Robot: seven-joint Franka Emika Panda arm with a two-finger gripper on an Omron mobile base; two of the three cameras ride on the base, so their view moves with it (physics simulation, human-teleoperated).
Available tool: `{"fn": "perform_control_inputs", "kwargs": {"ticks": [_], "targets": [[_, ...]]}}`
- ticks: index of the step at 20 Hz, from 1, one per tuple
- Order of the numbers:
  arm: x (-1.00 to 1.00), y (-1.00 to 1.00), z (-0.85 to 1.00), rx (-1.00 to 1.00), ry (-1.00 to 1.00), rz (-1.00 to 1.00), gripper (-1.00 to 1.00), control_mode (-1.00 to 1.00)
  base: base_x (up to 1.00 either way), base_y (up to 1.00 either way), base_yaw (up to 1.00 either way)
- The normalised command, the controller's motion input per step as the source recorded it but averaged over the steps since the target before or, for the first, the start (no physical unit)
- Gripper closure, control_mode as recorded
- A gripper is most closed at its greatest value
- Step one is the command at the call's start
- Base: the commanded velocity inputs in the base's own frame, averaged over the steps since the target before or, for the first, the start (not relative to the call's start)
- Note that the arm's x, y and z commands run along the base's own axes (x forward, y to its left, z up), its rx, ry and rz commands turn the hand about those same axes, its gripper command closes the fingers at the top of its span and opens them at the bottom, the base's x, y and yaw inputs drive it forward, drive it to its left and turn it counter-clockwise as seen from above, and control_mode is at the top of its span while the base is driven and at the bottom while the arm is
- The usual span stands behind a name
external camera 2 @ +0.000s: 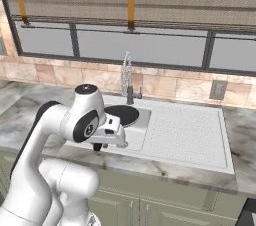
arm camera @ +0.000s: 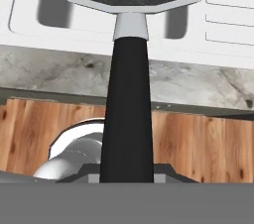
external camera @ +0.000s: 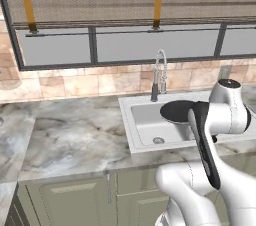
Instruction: Move the pot and pan from the stove into the sink.
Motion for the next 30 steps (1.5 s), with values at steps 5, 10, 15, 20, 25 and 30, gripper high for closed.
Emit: {"fn": "perform_control_inputs", "kwargs": {"ticks": [5,10,15,20,25,30], "targets": [[0.00,0.00,-0.01,0.01,0.00,0.00,1.00,-1.00,0.00,0.00,0.00],[0.01,0.00,-0.10,0.00,0.04,0.00,1.00,-1.00,0.00,0.00,0.00],[0.09,0.01,-0.17,0.00,0.05,0.00,1.00,-1.00,0.00,0.00,0.00],[0.32,0.01,-0.18,0.00,0.02,0.00,1.00,-1.00,0.00,0.00,0.00],[0.47,0.01,-0.16,0.01,0.00,0.00,1.00,-1.00,0.00,0.00,0.00],[0.28,0.01,-0.20,0.10,0.00,0.01,1.00,-1.00,0.00,0.00,0.00]]}}
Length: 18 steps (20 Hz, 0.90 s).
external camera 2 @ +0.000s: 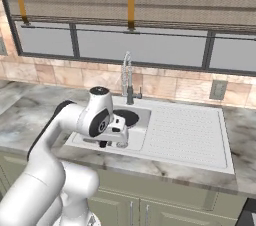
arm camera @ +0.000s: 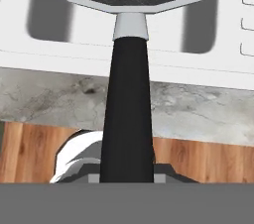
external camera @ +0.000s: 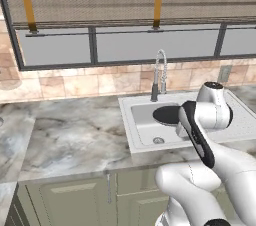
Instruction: Move the pot and pan from the stove into the sink.
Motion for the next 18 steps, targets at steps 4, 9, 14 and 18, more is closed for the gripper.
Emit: {"fn": "perform_control_inputs", "kwargs": {"ticks": [4,9,14,18], "targets": [[0.06,0.00,-0.18,0.18,0.00,0.04,1.00,-1.00,0.00,0.00,0.00],[0.00,0.00,-0.08,0.16,0.00,0.05,1.00,-1.00,0.00,0.00,0.00],[0.00,0.00,-0.06,0.03,0.01,0.00,1.00,-1.00,0.00,0.00,0.00],[0.04,0.03,-0.29,0.01,0.07,0.00,1.00,-1.00,0.00,0.00,0.00]]}}
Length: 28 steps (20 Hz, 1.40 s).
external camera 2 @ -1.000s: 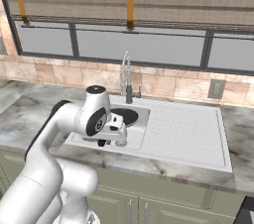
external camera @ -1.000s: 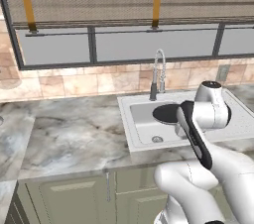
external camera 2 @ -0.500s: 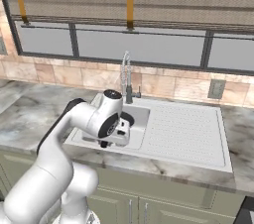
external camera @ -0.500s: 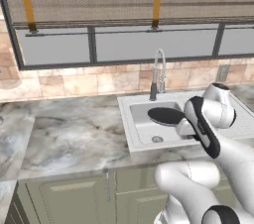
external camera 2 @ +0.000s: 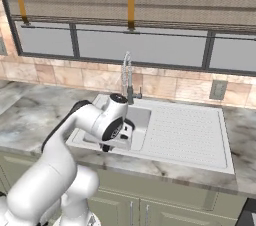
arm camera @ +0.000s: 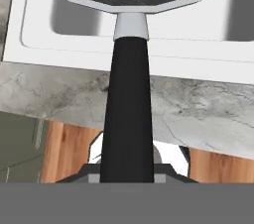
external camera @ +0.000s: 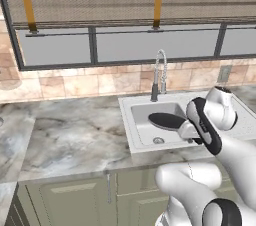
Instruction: Move the pot and pan from the stove into the sink.
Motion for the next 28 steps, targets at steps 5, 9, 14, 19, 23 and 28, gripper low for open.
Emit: {"fn": "perform_control_inputs", "kwargs": {"ticks": [5,9,14,19,23,28], "targets": [[0.23,0.04,-0.26,0.00,0.08,0.00,1.00,-1.00,0.00,0.00,0.00],[0.49,0.04,-0.18,0.00,0.02,-0.02,1.00,-1.00,0.00,0.00,0.00],[0.62,0.00,-0.17,0.00,0.01,-0.04,1.00,-1.00,0.00,0.00,0.00],[0.48,-0.01,-0.26,0.00,0.02,-0.02,1.00,-1.00,0.00,0.00,0.00],[0.34,0.00,-0.33,0.00,0.06,0.00,1.00,-1.00,0.00,0.00,0.00],[0.35,-0.04,-0.26,0.00,0.02,0.00,1.00,-1.00,0.00,0.00,0.00]]}}
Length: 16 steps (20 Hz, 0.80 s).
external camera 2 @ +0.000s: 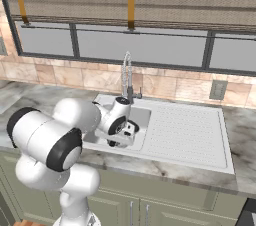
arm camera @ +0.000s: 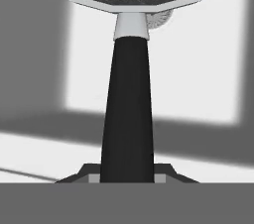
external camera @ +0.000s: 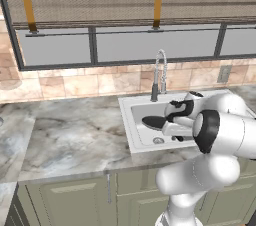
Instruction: Move the pot and pan from the stove into the sink.
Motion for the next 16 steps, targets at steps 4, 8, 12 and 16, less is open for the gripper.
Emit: {"fn": "perform_control_inputs", "kwargs": {"ticks": [4,8,12,16], "targets": [[0.17,-0.04,-0.17,0.00,0.00,0.00,-1.00,-1.00,0.00,0.00,0.00],[0.03,-0.01,-0.04,0.00,0.00,0.00,-1.00,-1.00,0.00,0.00,0.00],[0.00,-0.03,0.13,0.02,0.00,0.00,-1.00,-1.00,0.00,0.00,0.00],[0.00,0.00,0.28,0.03,0.00,0.00,-1.00,-1.00,0.00,0.00,0.00]]}}
